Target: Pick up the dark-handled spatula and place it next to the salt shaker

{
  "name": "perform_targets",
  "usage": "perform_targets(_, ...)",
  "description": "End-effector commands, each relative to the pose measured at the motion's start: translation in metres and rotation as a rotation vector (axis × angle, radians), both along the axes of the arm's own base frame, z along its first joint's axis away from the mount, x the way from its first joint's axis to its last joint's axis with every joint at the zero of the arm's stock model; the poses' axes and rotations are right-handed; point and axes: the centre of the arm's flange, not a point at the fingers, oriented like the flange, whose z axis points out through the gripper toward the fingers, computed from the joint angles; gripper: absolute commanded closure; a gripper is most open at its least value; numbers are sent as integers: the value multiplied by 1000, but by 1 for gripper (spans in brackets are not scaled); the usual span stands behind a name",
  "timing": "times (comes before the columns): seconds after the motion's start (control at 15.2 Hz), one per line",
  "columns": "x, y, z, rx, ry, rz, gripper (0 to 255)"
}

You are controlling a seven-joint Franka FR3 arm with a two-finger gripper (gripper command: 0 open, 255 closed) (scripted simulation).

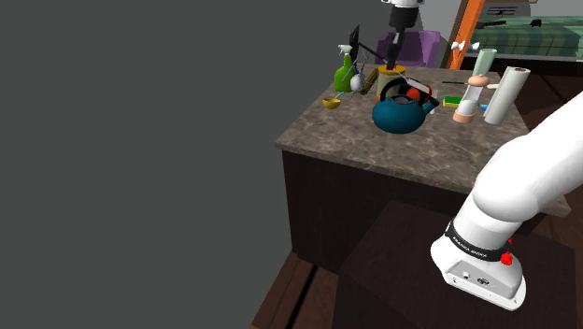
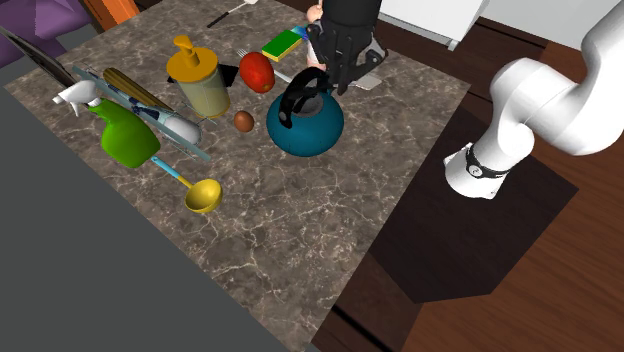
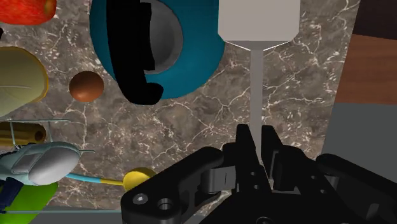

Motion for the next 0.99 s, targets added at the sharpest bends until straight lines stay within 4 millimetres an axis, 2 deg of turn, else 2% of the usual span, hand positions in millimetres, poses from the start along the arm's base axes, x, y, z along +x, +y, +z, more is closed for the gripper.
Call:
perform_targets(0.0,-22,-12,1,0,0,1,255)
perform_targets(0.92,-186,-97,2,0,0,1,255)
